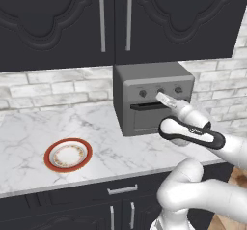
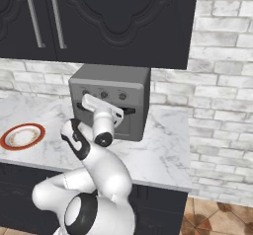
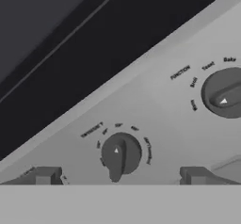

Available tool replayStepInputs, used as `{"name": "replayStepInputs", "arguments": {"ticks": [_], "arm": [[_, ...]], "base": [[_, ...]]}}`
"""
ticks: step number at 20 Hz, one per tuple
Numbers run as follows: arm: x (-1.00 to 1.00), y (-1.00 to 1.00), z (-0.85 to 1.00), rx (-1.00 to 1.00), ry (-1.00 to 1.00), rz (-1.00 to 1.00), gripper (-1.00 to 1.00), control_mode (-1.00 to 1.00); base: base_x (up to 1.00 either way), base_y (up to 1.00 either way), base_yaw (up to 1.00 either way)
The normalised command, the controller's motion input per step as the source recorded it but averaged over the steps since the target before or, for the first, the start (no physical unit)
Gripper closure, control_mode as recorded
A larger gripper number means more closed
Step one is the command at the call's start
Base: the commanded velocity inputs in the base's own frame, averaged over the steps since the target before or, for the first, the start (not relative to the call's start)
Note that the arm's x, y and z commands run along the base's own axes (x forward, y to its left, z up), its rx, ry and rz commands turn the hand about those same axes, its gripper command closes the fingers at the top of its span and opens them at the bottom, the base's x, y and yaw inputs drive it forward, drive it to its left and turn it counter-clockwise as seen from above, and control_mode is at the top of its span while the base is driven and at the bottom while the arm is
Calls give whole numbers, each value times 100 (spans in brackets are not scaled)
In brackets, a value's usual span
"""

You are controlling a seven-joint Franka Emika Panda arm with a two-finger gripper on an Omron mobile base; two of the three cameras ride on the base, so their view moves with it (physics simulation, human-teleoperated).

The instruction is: Pull the toaster oven rack outwards. Pick up the baguette from the plate and place it on the toaster oven rack. Close the toaster oven door fully and set the temperature to the lowest setting.

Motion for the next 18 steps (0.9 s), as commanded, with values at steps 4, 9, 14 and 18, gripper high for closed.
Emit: {"name": "replayStepInputs", "arguments": {"ticks": [4, 9, 14, 18], "arm": [[0, 27, 0, 0, -17, 0, -100, -100], [0, 37, 0, -1, -5, -1, -100, -100], [0, 12, 0, 0, -1, -1, -100, -100], [0, 3, 0, 0, -4, -1, -100, -100]], "base": [[0, 0, 0], [0, 0, 0], [0, 0, 0], [0, 0, 0]]}}
